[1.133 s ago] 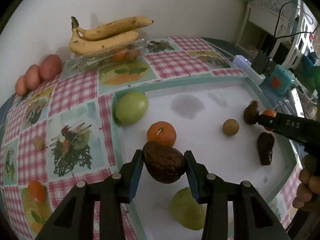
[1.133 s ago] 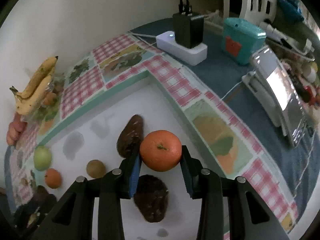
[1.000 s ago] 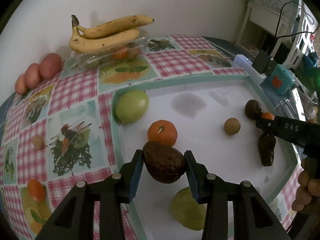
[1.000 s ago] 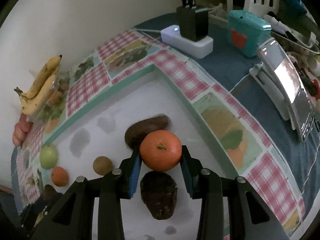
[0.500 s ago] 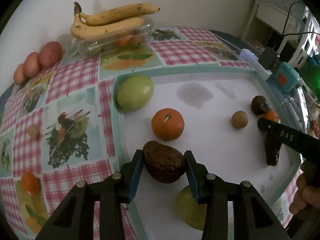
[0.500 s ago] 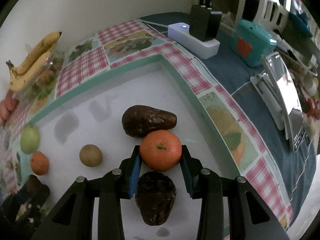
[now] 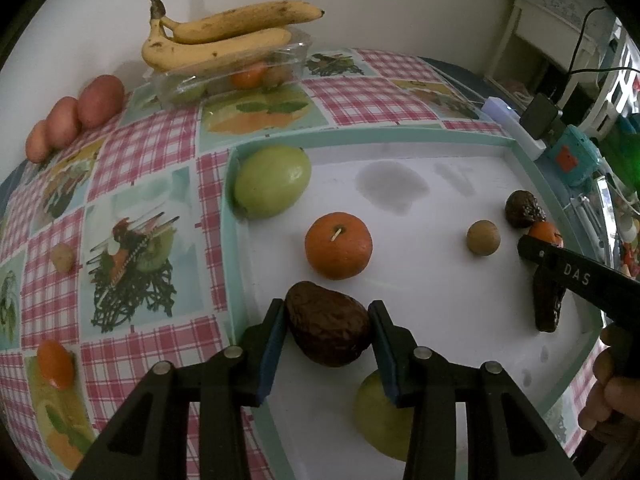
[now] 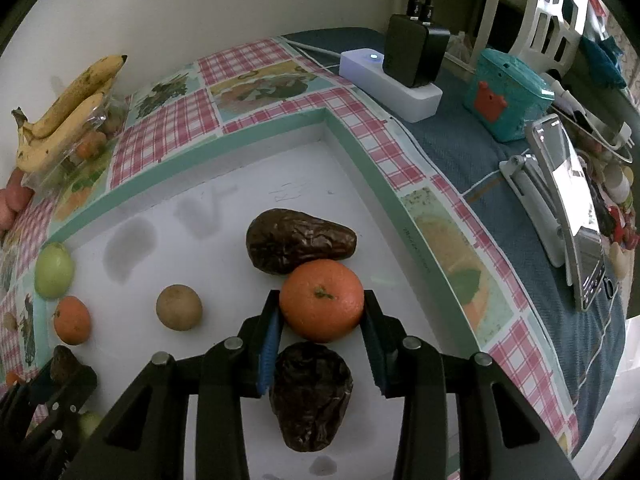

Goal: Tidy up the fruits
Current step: 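Open the left tool to drop the brown fruit while the right releases the tangerine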

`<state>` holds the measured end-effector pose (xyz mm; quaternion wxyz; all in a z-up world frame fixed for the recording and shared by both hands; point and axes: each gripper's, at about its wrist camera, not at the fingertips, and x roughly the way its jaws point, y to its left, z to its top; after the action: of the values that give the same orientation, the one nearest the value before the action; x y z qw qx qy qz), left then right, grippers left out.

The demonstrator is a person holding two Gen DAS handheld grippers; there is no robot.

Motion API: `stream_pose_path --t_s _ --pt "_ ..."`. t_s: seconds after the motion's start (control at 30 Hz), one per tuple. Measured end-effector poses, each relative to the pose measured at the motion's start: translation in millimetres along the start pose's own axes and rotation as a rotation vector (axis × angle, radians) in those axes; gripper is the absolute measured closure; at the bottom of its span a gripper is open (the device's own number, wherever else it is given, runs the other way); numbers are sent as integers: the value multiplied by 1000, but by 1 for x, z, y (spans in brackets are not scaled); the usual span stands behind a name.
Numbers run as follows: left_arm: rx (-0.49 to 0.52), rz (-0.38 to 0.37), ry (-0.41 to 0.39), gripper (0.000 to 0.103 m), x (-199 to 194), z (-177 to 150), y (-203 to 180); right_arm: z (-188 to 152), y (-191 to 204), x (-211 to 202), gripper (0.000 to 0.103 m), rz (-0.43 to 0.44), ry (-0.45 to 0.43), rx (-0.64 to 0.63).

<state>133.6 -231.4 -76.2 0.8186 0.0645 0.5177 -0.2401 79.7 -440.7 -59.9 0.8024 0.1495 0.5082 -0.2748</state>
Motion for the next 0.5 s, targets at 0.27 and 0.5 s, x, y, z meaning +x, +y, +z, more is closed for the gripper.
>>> stream_pose_path --t_s 0.27,0.5 --pt "-13 -34 7 58 -1 2 3 1 -1 1 59 6 7 2" --pt "-30 -47 -24 57 -15 9 6 -1 -1 -1 48 1 12 10"
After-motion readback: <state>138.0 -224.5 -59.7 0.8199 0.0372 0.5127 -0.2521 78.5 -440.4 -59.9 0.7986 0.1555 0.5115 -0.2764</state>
